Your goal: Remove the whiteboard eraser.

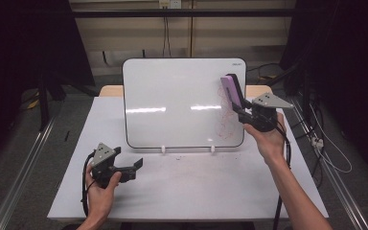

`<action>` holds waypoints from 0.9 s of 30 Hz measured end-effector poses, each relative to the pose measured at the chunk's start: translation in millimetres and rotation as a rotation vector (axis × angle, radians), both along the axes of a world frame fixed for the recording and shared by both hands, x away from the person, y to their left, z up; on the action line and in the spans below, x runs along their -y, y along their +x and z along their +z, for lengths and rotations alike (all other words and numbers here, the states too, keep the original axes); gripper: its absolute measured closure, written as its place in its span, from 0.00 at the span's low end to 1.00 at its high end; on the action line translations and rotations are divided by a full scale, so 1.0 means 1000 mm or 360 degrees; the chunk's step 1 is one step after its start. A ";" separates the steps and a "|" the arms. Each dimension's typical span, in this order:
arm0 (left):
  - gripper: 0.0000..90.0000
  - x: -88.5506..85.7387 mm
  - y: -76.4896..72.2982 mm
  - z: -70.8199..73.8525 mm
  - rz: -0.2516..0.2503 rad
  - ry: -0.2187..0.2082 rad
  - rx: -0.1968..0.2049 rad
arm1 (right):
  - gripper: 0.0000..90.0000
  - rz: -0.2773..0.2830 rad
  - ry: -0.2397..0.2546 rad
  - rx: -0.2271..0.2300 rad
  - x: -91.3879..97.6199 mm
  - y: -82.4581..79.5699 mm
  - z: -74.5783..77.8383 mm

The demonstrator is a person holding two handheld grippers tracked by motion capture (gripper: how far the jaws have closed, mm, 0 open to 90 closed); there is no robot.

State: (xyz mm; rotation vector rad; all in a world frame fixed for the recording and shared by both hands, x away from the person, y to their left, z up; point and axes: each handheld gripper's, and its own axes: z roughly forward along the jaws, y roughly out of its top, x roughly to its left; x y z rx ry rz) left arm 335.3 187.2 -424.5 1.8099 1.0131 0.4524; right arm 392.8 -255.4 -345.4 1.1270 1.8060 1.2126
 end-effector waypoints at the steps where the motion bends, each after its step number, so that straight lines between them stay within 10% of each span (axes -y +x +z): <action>1: 0.08 0.004 0.001 0.002 -0.0028 0.0013 0.0012 | 0.72 0.0002 0.0015 0.0007 -0.001 -0.003 -0.001; 27: 0.06 0.052 0.022 0.030 -0.0184 -0.0012 0.0097 | 0.72 0.0161 0.0110 -0.0037 -0.028 -0.032 -0.028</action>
